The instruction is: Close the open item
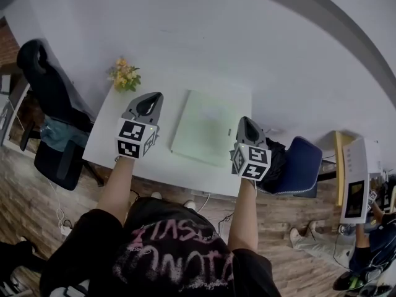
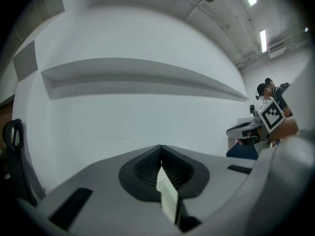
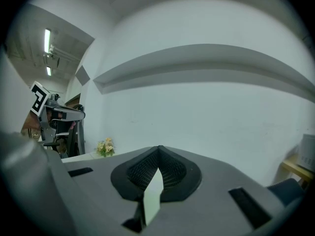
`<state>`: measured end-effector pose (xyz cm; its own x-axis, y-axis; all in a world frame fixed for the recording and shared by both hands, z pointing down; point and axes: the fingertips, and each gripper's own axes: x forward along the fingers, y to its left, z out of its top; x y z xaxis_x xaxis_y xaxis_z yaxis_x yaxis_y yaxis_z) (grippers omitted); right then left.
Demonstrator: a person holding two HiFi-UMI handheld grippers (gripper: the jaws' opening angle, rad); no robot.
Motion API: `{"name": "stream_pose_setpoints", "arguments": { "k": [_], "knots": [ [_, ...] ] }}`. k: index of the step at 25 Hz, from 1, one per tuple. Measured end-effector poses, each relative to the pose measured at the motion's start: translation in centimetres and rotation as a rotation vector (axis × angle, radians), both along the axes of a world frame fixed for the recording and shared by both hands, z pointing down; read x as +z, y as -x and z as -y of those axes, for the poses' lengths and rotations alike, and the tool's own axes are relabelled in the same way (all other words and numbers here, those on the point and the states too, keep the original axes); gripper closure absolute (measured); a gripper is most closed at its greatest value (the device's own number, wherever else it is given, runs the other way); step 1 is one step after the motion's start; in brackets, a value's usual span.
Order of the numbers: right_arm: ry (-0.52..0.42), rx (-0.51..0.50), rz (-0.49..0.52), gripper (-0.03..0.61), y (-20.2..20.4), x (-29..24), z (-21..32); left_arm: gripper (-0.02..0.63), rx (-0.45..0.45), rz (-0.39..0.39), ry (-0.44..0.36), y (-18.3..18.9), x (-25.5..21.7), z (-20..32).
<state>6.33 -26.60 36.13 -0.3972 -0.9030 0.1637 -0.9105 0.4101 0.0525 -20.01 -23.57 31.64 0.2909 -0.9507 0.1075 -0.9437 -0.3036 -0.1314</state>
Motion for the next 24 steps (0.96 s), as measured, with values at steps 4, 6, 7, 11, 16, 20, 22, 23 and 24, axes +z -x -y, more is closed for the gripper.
{"name": "stream_pose_setpoints", "arguments": {
  "k": [4, 6, 7, 11, 16, 20, 22, 23, 24],
  "knots": [
    [-0.012, 0.002, 0.0, 0.571, 0.0, -0.5, 0.4, 0.611, -0.001, -0.002, -0.003, -0.1, -0.3, 0.3],
    [-0.014, 0.005, 0.002, 0.571, 0.0, -0.4, 0.5, 0.611, -0.002, -0.001, -0.003, 0.0, -0.3, 0.5],
    [-0.014, 0.006, 0.003, 0.569, 0.0, -0.4, 0.6, 0.611, -0.003, -0.002, -0.002, 0.0, -0.3, 0.6],
    [-0.015, 0.001, 0.004, 0.571, 0.4, -0.3, 0.9, 0.611, -0.005, -0.005, 0.004, 0.3, 0.0, 0.8],
    [-0.02, -0.005, 0.002, 0.57, 0.7, -0.6, 1.5, 0.611, -0.001, -0.004, 0.0, 0.3, -0.3, 1.3],
    [-0.022, -0.009, 0.001, 0.571, 1.0, -0.8, 1.7, 0.611, 0.007, 0.002, -0.002, 0.3, -0.4, 1.5],
    [-0.023, -0.012, 0.001, 0.571, 1.2, -0.8, 1.7, 0.611, 0.007, 0.002, -0.003, 0.4, -0.5, 1.6],
    [-0.023, -0.014, 0.0, 0.571, 1.3, -0.8, 1.8, 0.611, 0.008, 0.003, -0.002, 0.5, -0.5, 1.6],
    [-0.023, -0.015, 0.0, 0.571, 1.5, -0.9, 1.8, 0.611, 0.008, 0.003, -0.002, 0.5, -0.5, 1.7]
  ]
}}
